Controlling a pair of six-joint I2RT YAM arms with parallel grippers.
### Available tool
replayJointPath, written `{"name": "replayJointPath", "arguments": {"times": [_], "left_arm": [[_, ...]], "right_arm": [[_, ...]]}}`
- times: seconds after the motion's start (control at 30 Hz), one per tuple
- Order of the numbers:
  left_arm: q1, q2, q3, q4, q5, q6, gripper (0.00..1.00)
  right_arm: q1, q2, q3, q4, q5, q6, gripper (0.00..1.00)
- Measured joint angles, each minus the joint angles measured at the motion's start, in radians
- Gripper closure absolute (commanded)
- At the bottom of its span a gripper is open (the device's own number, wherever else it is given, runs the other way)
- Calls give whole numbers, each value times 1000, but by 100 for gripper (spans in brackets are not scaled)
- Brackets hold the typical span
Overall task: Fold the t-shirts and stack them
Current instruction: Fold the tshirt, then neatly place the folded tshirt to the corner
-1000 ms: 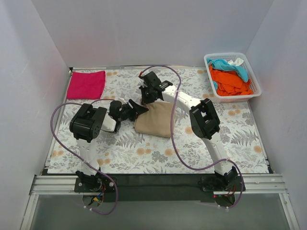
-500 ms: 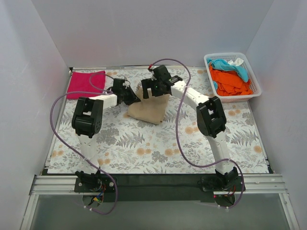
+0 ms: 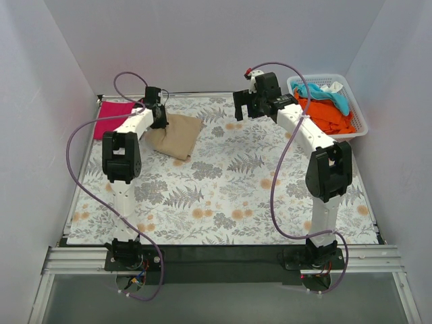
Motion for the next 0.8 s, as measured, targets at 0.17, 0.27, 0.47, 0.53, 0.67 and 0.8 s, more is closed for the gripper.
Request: {"name": "replayJointPath", "arguments": {"times": [0.17, 0.27, 0.47, 0.53, 0.67, 0.8], "left_arm": [[58, 107, 217, -93, -8, 92, 100], [83, 126, 280, -120, -10, 129, 100], [92, 126, 310, -98, -32, 179, 100], [91, 126, 312, -85, -39, 192, 100], [92, 126, 346, -82, -45, 206, 100], [103, 126, 398, -51, -56, 212, 100]], "right_arm": [[-2, -23, -35, 0, 0, -25, 2], [-1, -24, -53, -1, 0, -36, 2], [0, -25, -57, -1, 0, -47, 2], [0, -26, -64, 0, 0, -48, 2], [0, -27, -72, -1, 0, -50, 2], [0, -31, -73, -1, 0, -54, 2]]}}
